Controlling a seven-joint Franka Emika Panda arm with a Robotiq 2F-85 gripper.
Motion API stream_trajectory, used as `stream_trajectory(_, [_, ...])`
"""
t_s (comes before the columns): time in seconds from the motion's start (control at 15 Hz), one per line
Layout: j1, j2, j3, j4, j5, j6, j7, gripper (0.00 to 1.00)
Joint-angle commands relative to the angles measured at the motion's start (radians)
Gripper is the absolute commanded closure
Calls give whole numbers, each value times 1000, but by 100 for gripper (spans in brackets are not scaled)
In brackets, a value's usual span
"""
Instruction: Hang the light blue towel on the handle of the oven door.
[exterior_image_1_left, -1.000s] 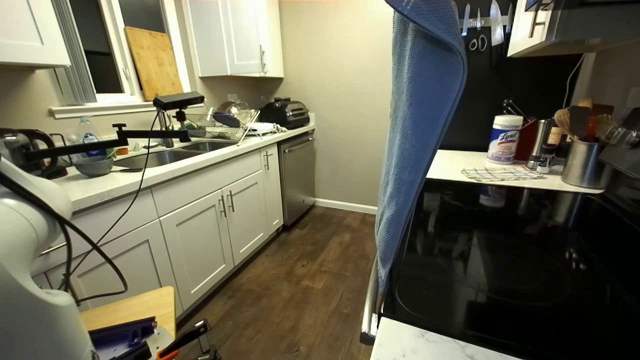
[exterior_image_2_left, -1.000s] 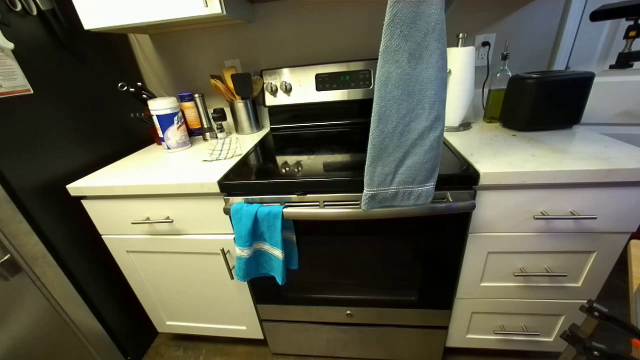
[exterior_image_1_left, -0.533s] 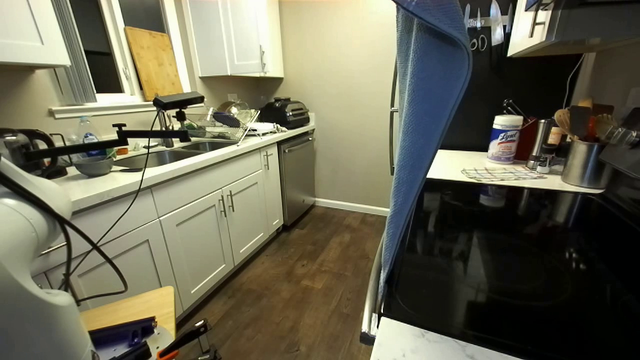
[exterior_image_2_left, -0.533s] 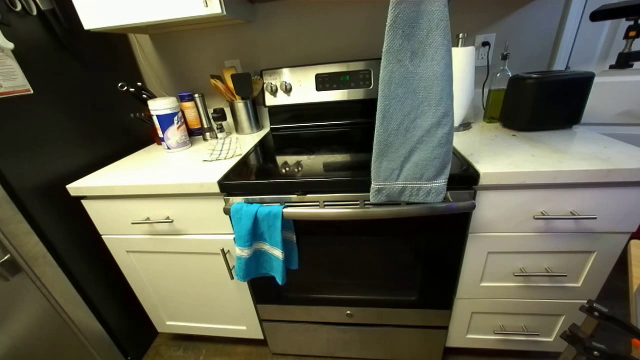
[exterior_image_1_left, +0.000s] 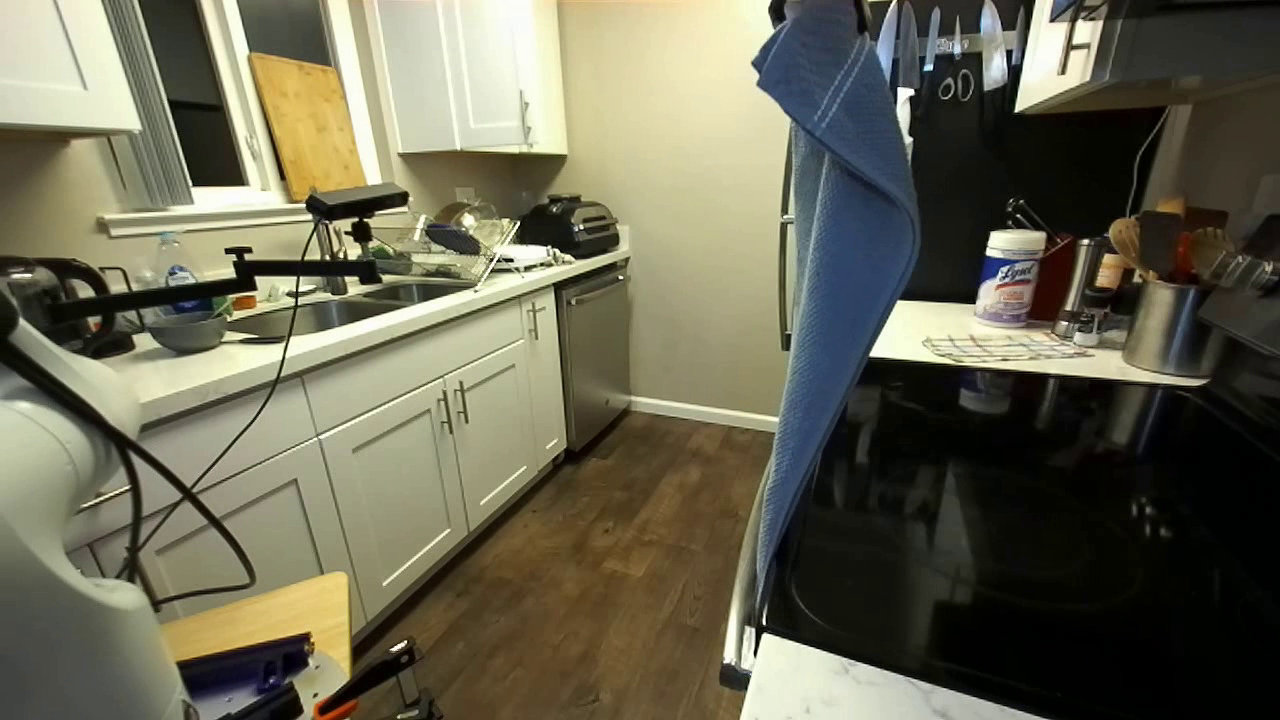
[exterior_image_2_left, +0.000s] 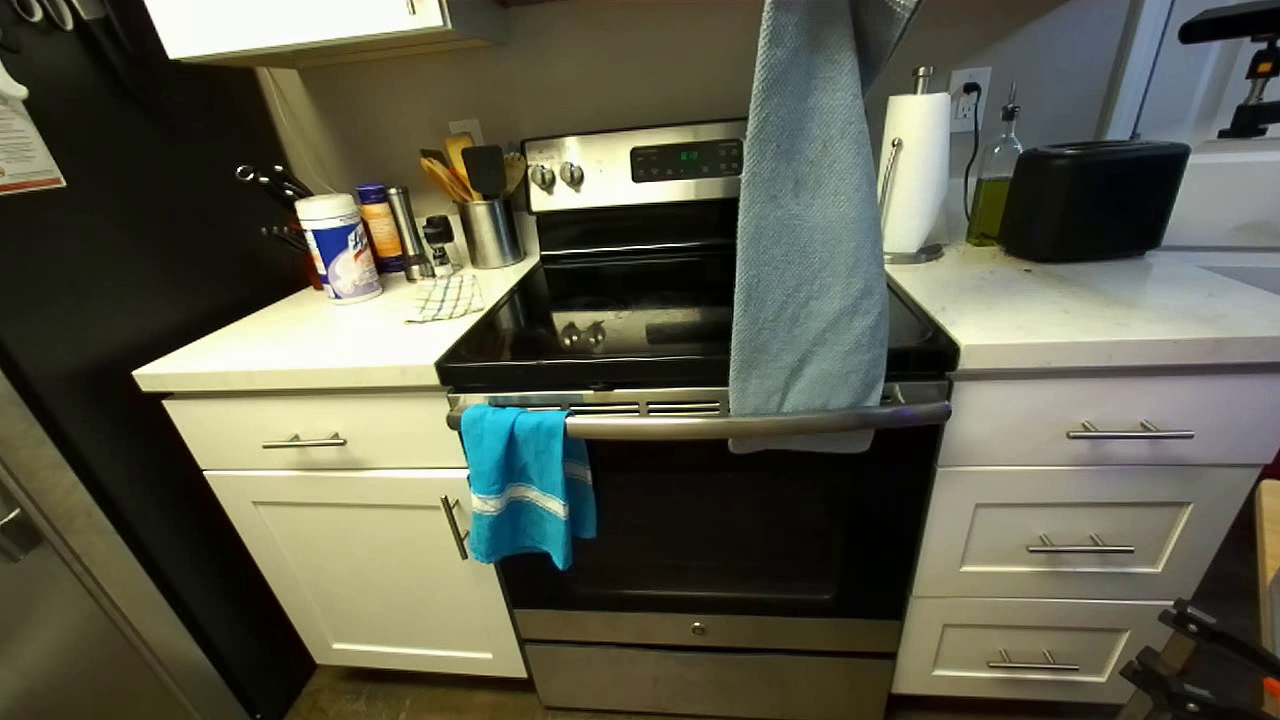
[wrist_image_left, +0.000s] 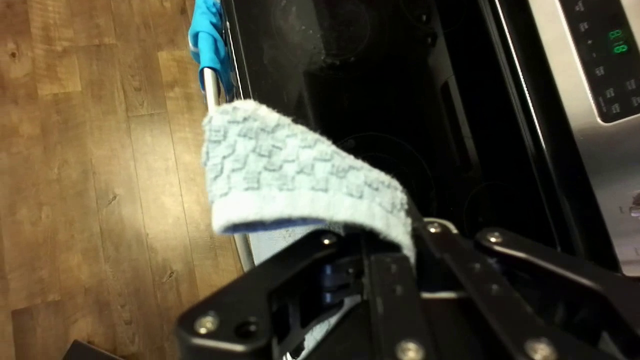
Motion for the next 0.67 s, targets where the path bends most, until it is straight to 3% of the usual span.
stream_trajectory(0.0, [15, 18, 2, -51, 25, 59, -7, 98])
stream_trajectory(0.6, [55, 92, 17, -120, 33, 68, -41, 98])
